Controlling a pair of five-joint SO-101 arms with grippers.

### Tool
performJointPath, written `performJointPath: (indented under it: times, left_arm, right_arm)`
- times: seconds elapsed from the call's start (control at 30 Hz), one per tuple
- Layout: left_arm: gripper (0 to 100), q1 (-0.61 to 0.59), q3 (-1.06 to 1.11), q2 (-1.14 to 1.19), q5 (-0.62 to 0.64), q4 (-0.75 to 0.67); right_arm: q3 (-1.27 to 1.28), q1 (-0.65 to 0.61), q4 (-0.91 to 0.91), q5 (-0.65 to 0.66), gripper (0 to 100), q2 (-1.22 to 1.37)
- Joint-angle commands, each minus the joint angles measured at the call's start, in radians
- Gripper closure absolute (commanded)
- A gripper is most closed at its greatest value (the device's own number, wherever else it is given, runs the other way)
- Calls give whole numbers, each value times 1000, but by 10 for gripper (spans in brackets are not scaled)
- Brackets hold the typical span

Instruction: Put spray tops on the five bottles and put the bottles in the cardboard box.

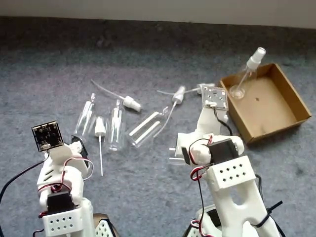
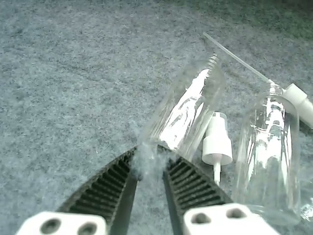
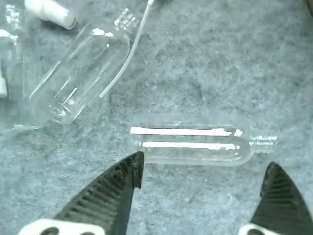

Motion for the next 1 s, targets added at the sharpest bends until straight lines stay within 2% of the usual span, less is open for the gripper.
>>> performJointPath:
  times: [0.0,0.1,0.3,0.57,0.8,0.97]
  left_arm:
    - [995,27,18,-8,2,-26]
    - [995,27,18,-8,2,-26]
    - [995,27,18,-8,2,-26]
    - [995,27,18,-8,2,-26]
    - [995,27,18,-8,2,-26]
    - [995,28,18,-8,2,-26]
  right_arm:
    - [-35,-7,53,-132,659,-12]
    - [-30,27,22,-206,659,-10]
    - [102,-33,-2,-215,659,-10]
    - [280,-19,-338,-219,659,-10]
    - [374,-19,-479,-229,659,-10]
    - [464,-21,-559,-319,659,-10]
